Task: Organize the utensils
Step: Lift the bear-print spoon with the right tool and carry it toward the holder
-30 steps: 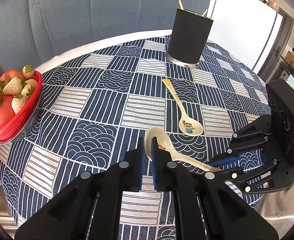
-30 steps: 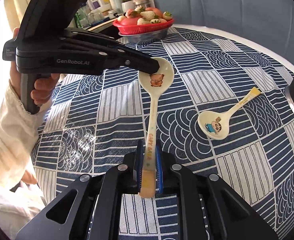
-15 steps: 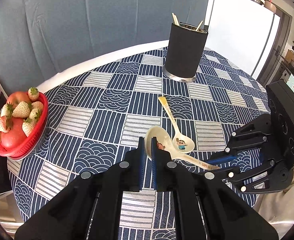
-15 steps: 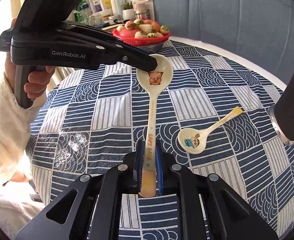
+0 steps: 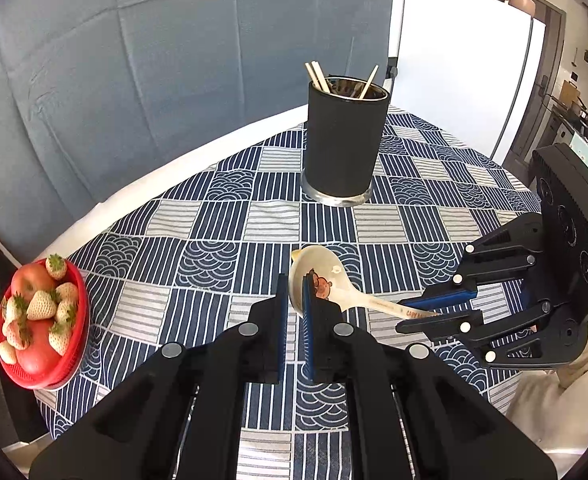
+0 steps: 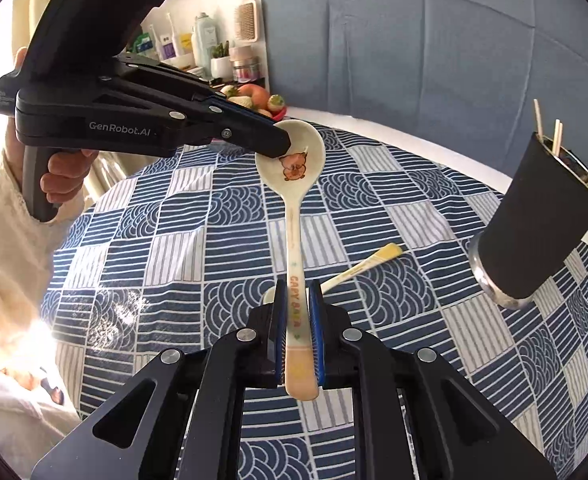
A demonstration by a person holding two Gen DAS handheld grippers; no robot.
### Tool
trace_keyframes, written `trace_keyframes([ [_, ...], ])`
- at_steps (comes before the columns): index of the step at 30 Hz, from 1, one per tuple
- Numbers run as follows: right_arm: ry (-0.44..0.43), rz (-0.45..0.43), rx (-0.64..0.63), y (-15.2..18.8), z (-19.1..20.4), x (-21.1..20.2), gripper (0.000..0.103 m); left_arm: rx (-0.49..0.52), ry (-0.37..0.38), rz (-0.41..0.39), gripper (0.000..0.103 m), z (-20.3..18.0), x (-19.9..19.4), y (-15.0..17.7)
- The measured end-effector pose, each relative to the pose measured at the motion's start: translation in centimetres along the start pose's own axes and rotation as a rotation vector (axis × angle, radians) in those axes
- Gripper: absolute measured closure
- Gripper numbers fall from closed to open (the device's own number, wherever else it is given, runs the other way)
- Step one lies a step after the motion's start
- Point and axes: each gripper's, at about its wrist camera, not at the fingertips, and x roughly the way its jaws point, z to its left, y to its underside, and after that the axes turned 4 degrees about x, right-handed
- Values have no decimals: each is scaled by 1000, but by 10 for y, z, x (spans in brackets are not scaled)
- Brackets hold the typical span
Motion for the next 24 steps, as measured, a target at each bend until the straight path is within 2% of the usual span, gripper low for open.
trace_keyframes([
  [6, 53, -45, 16, -8, -28, -19, 98, 67, 9, 1, 95, -17, 14, -32],
  [8, 56, -57, 21, -10, -37, -25, 101, 74, 36, -2, 95, -19, 18, -42],
  [9, 60, -62, 23, -10, -41, -28, 101, 73, 53, -6, 95, -19, 19, -47],
  [12, 74, -81, 37, -11, -53, -34, 100, 98, 38, -14, 96, -23, 22, -61],
  [15, 39, -103, 61, -11, -65, -40, 97, 117, 46, -16, 96, -27, 25, -73],
  [16, 52, -110, 58, -11, -67, -41, 94, 124, 45, -16, 96, -29, 26, -76],
  [18, 55, -117, 57, -11, -71, -43, 81, 136, 58, -18, 96, -34, 26, -82],
  [19, 60, -120, 59, -11, -72, -43, 68, 141, 66, -21, 96, -36, 26, -85],
  [20, 71, -128, 59, -11, -74, -44, 63, 148, 67, -23, 96, -39, 26, -89],
  [22, 56, -135, 66, -12, -78, -44, 63, 160, 73, -29, 96, -44, 26, -94],
  [24, 81, -141, 61, -13, -80, -43, 63, 164, 95, -36, 96, -47, 24, -98],
])
